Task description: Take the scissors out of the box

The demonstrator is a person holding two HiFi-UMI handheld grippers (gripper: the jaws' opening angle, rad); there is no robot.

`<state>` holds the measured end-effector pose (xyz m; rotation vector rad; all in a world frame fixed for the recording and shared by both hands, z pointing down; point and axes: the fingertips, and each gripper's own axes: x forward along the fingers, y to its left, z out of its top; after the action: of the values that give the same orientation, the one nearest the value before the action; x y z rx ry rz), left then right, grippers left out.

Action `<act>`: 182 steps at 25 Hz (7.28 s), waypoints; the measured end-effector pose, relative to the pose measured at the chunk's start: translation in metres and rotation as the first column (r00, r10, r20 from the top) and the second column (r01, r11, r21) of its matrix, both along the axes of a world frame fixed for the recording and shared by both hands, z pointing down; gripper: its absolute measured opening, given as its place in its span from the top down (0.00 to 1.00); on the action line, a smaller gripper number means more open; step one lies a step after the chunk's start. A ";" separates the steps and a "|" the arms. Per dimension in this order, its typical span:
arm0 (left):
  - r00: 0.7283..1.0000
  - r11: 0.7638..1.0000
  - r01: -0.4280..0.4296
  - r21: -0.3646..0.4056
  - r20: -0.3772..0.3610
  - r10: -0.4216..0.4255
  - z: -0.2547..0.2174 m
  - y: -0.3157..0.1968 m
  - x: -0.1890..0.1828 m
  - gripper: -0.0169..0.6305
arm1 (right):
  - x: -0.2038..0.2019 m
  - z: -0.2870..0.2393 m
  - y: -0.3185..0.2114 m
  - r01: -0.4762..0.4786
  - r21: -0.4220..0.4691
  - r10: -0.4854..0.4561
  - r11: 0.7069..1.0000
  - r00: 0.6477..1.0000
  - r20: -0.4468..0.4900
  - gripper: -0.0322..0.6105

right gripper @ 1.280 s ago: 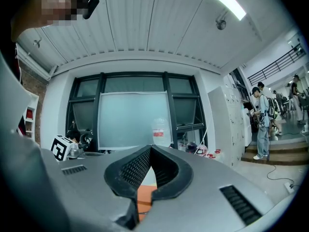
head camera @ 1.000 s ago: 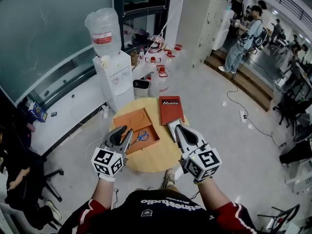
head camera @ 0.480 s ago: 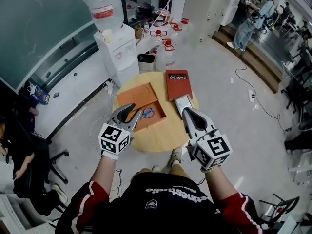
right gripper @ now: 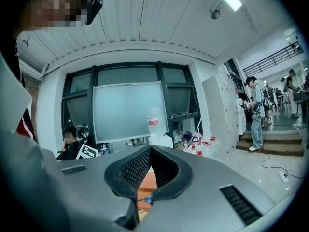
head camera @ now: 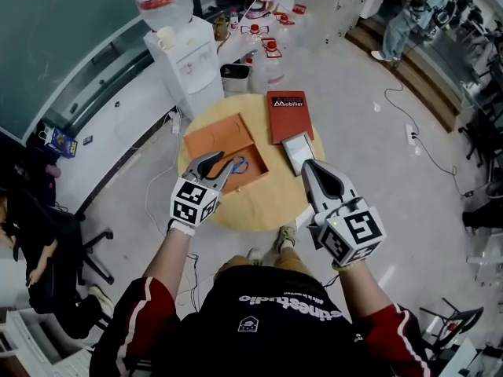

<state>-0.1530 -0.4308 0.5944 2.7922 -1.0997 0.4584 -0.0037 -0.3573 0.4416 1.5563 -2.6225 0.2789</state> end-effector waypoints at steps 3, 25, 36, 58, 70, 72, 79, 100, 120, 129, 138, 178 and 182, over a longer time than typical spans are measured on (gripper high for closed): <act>0.999 1.000 -0.010 -0.027 0.034 0.011 0.019 -0.009 0.007 0.79 | 0.003 0.002 -0.006 0.010 -0.008 -0.010 1.000 1.000 -0.009 0.91; 0.952 0.955 -0.043 -0.293 0.277 0.128 0.190 -0.050 0.043 0.77 | 0.030 0.042 -0.045 0.026 -0.123 -0.030 0.992 0.999 -0.030 0.91; 0.895 0.933 -0.026 -0.358 0.407 0.181 0.237 -0.059 0.055 0.77 | 0.047 0.060 -0.054 0.028 -0.153 -0.031 0.988 0.999 -0.018 0.91; 0.840 0.876 -0.027 -0.481 0.464 0.280 0.276 -0.059 0.058 0.83 | 0.052 0.076 -0.061 0.042 -0.201 -0.039 0.979 0.999 0.020 0.91; 0.822 0.899 -0.044 -0.437 0.496 0.281 0.267 -0.054 0.059 0.84 | 0.059 0.073 -0.049 0.023 -0.201 -0.028 0.979 0.999 -0.021 0.91; 0.826 0.906 -0.044 -0.421 0.494 0.270 0.259 -0.054 0.060 0.84 | 0.059 0.070 -0.045 0.034 -0.181 -0.038 0.983 0.999 -0.017 0.91; 0.850 0.928 -0.044 -0.369 0.475 0.229 0.232 -0.052 0.058 0.84 | 0.055 0.060 -0.036 0.040 -0.149 -0.043 0.988 0.999 -0.015 0.91; 0.923 0.978 0.016 -0.208 0.379 0.066 0.160 -0.027 0.017 0.85 | 0.016 0.021 -0.010 0.057 -0.060 -0.059 0.997 0.998 -0.029 0.91; 0.986 0.997 0.079 -0.011 0.150 -0.076 0.054 0.007 0.013 0.84 | 0.012 -0.004 -0.002 0.026 0.007 -0.026 1.000 0.998 -0.050 0.91; 0.994 0.989 0.081 0.123 0.060 -0.089 -0.037 0.016 0.012 0.84 | 0.020 -0.028 -0.006 -0.007 0.052 0.010 0.999 0.999 -0.044 0.91; 0.993 0.968 0.116 0.225 -0.010 -0.117 -0.098 0.020 0.003 0.85 | 0.032 -0.044 -0.008 -0.037 0.076 0.038 0.996 0.999 -0.012 0.91; 0.959 0.928 0.261 0.266 -0.177 -0.220 -0.178 0.045 -0.048 0.84 | 0.029 -0.052 -0.004 -0.076 0.133 0.083 0.988 0.995 -0.050 0.91; 0.959 0.931 0.259 0.255 -0.181 -0.218 -0.175 0.045 -0.045 0.84 | 0.033 -0.049 -0.002 -0.079 0.124 0.086 0.989 0.995 -0.052 0.91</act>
<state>-0.1982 -0.3856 0.4197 2.8034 -1.5491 0.0709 0.0291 -0.3595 0.3923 1.6860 -2.5796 0.0793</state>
